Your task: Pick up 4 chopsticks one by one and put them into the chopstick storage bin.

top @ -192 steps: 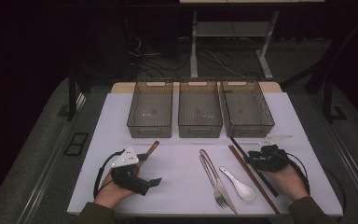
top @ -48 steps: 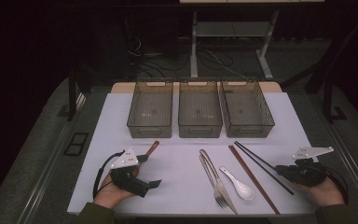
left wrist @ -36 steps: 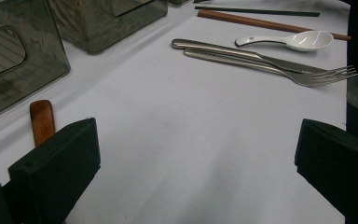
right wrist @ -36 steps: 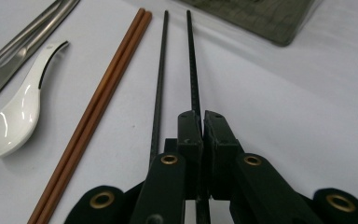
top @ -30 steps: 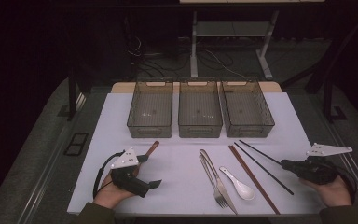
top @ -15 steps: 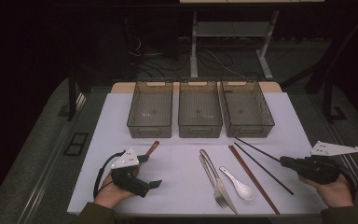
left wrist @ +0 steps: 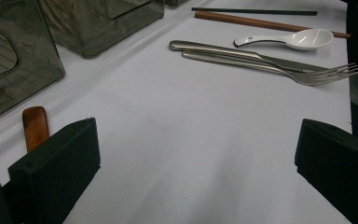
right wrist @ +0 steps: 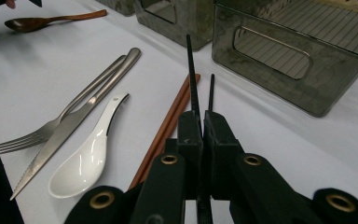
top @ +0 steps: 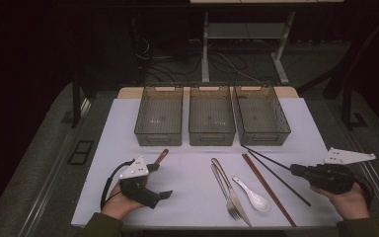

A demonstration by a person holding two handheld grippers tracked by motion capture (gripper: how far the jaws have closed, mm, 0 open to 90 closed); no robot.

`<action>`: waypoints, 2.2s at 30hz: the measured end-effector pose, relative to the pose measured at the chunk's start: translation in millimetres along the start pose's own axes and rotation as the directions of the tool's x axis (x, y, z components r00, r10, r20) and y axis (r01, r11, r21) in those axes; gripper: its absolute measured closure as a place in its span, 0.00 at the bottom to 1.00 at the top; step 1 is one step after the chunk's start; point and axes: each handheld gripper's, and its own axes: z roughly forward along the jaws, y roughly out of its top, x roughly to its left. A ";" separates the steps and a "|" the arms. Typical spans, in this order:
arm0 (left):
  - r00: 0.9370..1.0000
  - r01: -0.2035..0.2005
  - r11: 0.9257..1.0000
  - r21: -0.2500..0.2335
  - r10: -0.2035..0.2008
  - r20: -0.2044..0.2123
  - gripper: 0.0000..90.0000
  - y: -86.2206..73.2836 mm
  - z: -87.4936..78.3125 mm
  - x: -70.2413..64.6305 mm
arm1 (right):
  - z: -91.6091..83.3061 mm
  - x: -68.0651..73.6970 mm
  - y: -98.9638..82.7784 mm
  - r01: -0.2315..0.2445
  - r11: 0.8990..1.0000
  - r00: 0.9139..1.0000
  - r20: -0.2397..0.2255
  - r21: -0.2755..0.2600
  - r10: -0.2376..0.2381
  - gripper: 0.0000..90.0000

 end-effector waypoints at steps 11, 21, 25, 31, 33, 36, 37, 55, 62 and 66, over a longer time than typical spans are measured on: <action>1.000 0.004 1.000 0.007 -0.004 -0.008 0.00 -0.1 1.5 -1.1 | 2.4 5.7 13.7 0.021 0.999 1.000 -0.021 -0.039 -0.022 0.96; 1.000 0.006 1.000 -0.003 -0.006 -0.002 0.00 0.3 1.3 -1.2 | 19.9 14.8 31.7 0.050 0.998 0.998 -0.034 -0.047 -0.052 0.96; 1.000 0.007 1.000 -0.007 -0.007 0.001 0.00 0.3 1.1 -1.4 | 26.4 18.5 37.0 0.056 0.997 0.998 -0.040 -0.045 -0.057 0.96; 1.000 0.014 1.000 -0.014 -0.014 -0.002 0.00 1.0 0.4 -1.4 | 33.8 20.7 44.9 0.047 0.997 0.998 -0.046 -0.056 -0.049 0.96; 1.000 0.016 1.000 -0.021 -0.016 0.001 0.00 1.1 0.0 -1.6 | 37.5 21.7 48.5 0.048 0.997 0.998 -0.047 -0.058 -0.051 0.96; 1.000 0.019 1.000 -0.018 -0.019 0.001 0.00 0.9 -0.1 -0.4 | 42.2 23.8 54.1 0.046 0.997 0.998 -0.045 -0.063 -0.049 0.96; 1.000 0.023 1.000 -0.021 -0.023 0.001 0.00 0.9 -0.1 -0.1 | 43.3 24.4 55.6 0.046 0.997 0.998 -0.047 -0.063 -0.049 0.96; 1.000 0.027 0.999 -0.025 -0.027 -0.002 0.00 -0.1 -1.6 -0.3 | 74.7 40.4 93.2 0.076 0.994 0.996 -0.032 -0.081 -0.079 0.96; 0.999 0.036 0.999 -0.030 -0.036 -0.001 0.00 -0.4 -0.4 -0.9 | 90.0 43.7 107.9 0.071 0.994 0.997 -0.025 -0.078 -0.073 0.96; 0.999 0.040 0.999 -0.031 -0.040 -0.002 0.00 -0.4 -0.6 -1.0 | 101.3 44.9 114.8 0.064 0.995 0.997 -0.029 -0.079 -0.067 0.96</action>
